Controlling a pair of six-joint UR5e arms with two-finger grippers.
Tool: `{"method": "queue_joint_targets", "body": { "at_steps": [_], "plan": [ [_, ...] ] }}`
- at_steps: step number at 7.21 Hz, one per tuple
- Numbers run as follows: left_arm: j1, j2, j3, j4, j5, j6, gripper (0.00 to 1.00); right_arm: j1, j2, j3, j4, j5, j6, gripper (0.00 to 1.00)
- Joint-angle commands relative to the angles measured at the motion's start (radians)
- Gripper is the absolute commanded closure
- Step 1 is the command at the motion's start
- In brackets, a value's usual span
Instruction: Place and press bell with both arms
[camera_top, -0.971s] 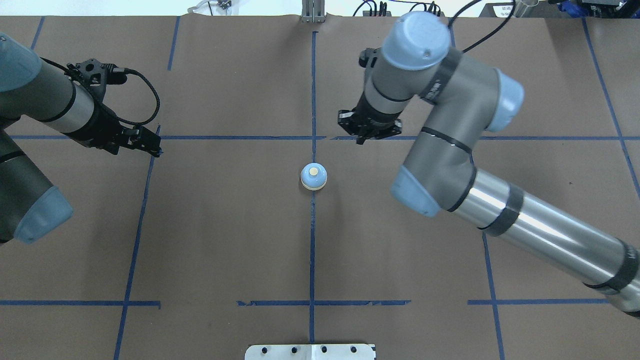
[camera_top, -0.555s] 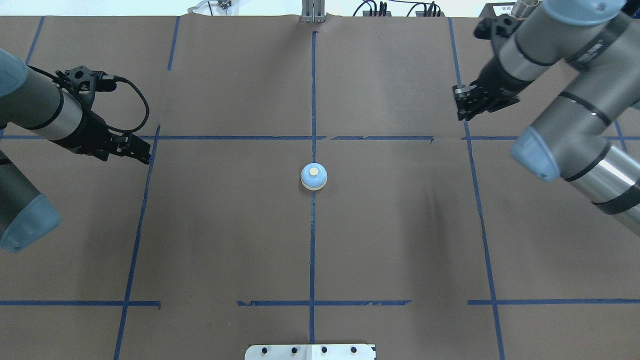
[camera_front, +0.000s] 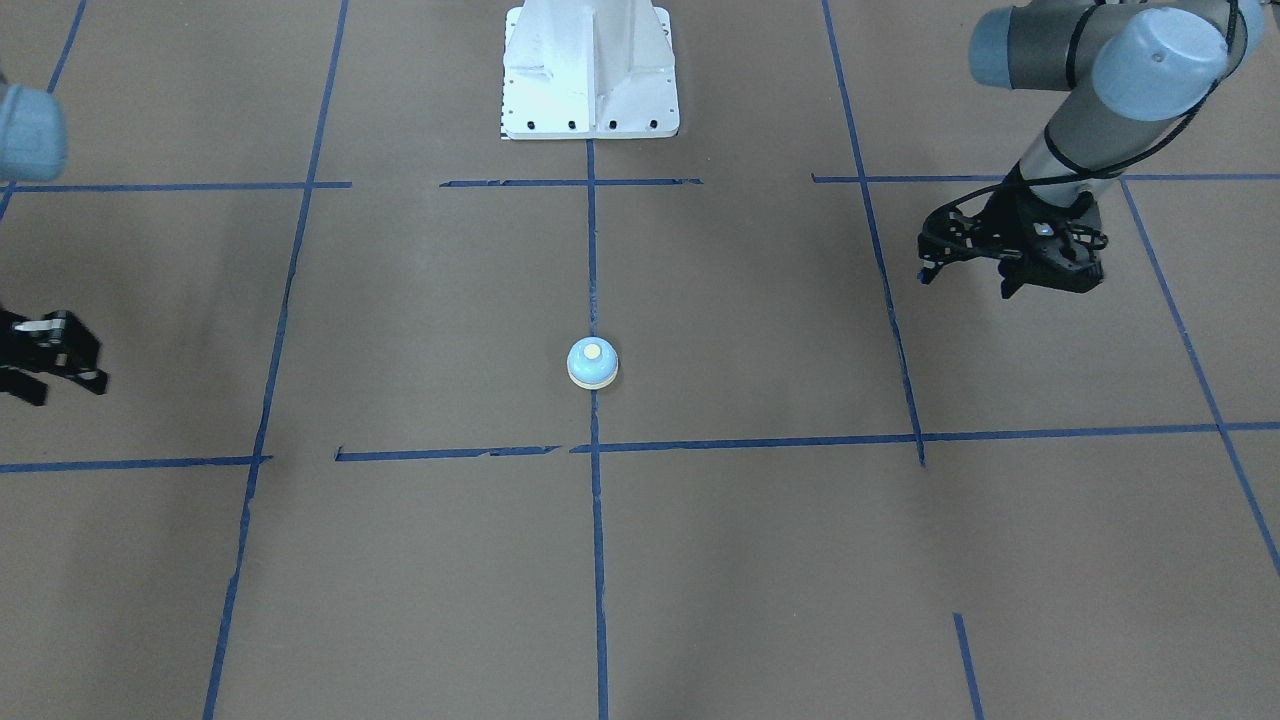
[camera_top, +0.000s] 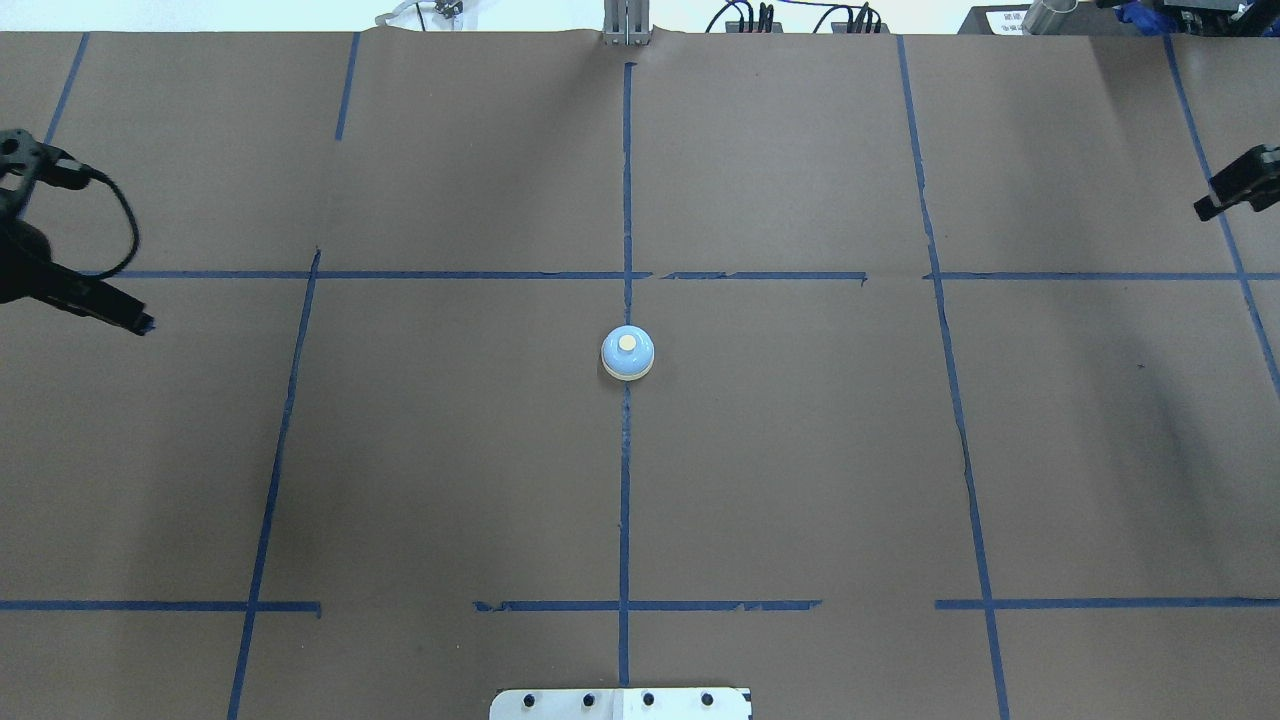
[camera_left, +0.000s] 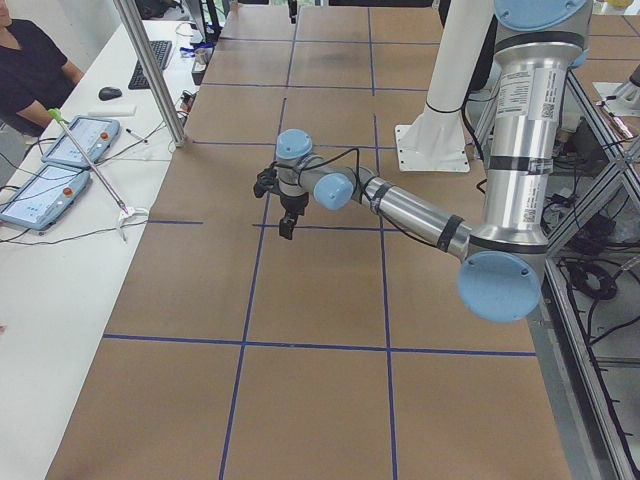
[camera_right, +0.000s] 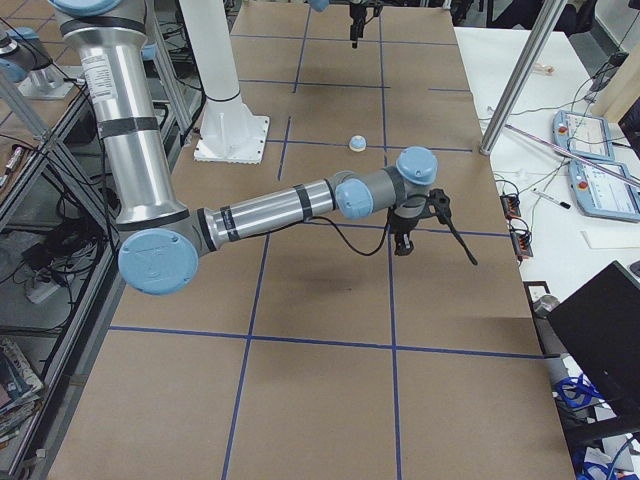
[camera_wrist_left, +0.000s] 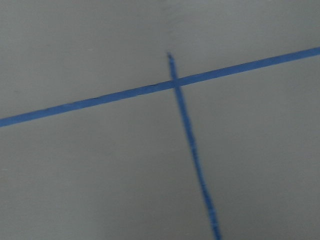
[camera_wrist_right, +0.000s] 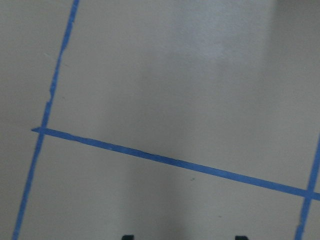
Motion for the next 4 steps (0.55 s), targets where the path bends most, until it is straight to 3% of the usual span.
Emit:
{"method": "queue_joint_targets", "body": {
  "at_steps": [1, 2, 4],
  "plan": [
    [-0.238, 0.103, 0.071, 0.006, -0.189, 0.317, 0.0, 0.099, -0.082, -0.036, 0.005, 0.012, -0.16, 0.0],
    [-0.323, 0.115, 0.143, 0.004, -0.205, 0.442, 0.0, 0.126, -0.108, -0.038, 0.003, 0.012, -0.213, 0.0],
    [-0.378, 0.108, 0.225, 0.013, -0.167, 0.493, 0.0, 0.156, -0.163, -0.02, 0.014, 0.013, -0.223, 0.0]
  ]
}}
